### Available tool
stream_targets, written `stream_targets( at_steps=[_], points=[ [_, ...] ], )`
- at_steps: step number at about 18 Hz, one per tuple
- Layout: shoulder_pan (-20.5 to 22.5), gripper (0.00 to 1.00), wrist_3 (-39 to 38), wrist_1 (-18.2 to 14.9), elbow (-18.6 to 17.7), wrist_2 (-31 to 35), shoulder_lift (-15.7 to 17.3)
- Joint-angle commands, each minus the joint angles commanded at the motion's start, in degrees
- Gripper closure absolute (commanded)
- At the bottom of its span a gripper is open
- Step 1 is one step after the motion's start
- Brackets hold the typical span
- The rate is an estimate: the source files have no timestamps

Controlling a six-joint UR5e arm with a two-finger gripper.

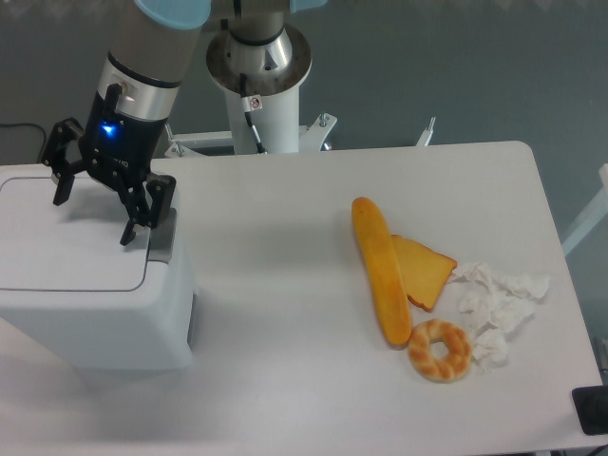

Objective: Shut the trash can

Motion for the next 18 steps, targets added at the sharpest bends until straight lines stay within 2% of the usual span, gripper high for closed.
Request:
stream_targets(
  at_steps=[10,18],
  points=[
    [0.4,0.00,-1.1,-0.4,1.0,-0.7,0.6],
    [4.5,0.00,1.2,0.1,3.4,-0.4,2.6]
  ],
)
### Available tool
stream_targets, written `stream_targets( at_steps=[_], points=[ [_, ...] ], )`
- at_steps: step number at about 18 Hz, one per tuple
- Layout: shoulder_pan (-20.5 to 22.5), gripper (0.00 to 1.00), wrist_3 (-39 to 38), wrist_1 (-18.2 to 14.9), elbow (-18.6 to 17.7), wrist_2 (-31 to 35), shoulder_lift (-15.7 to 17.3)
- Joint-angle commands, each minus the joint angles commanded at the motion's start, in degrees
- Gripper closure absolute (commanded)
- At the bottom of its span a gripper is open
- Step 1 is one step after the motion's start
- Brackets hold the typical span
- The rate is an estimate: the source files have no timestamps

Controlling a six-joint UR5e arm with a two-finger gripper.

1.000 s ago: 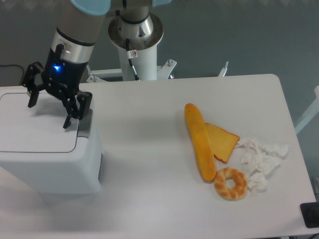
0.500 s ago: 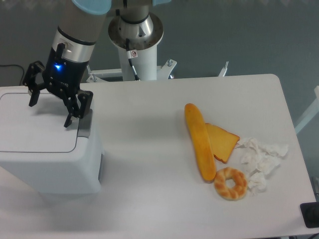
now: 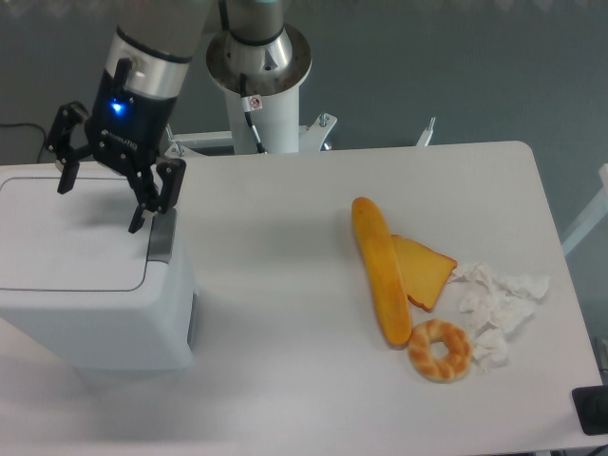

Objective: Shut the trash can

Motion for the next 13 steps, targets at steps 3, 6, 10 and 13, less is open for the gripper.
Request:
stream_targets(
  at_steps=[3,6,10,13],
  points=[
    [2.1,0.00,0.1,-0.2,0.4,1.8,1.1],
    [2.4,0.00,1.1,-0.3,0.3,8.0,2.3],
    [4.0,0.00,5.1,-0.8,-0.3,9.9,4.0],
    [6.0,0.00,9.1,-1.7,-0.5,12.3,5.5]
  ],
)
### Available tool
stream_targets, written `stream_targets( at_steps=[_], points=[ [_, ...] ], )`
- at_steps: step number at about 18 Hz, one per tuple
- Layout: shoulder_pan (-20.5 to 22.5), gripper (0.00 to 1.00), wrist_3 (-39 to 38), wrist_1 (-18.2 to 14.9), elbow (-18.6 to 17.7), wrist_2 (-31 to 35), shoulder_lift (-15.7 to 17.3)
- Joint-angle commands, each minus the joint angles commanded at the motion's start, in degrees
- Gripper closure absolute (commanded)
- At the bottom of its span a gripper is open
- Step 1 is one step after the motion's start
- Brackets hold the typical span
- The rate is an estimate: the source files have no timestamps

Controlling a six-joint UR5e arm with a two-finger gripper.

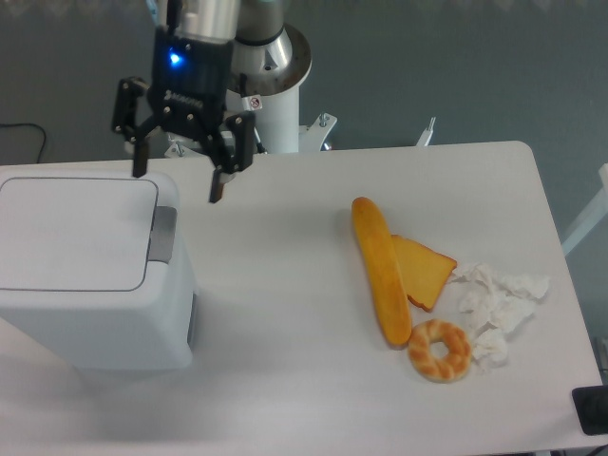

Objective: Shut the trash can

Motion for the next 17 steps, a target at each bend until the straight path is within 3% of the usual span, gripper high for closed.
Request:
stream_targets(
  at_steps=[6,13,17],
  points=[
    [0.2,0.00,15.2,-2.3,-3.7,15.1,2.7],
    [1.7,0.00,23.3,-2.8,-3.9,16.4,3.1],
    [2.1,0.00,24.3,-3.7,-4.0,16.4,3.4]
  ],
)
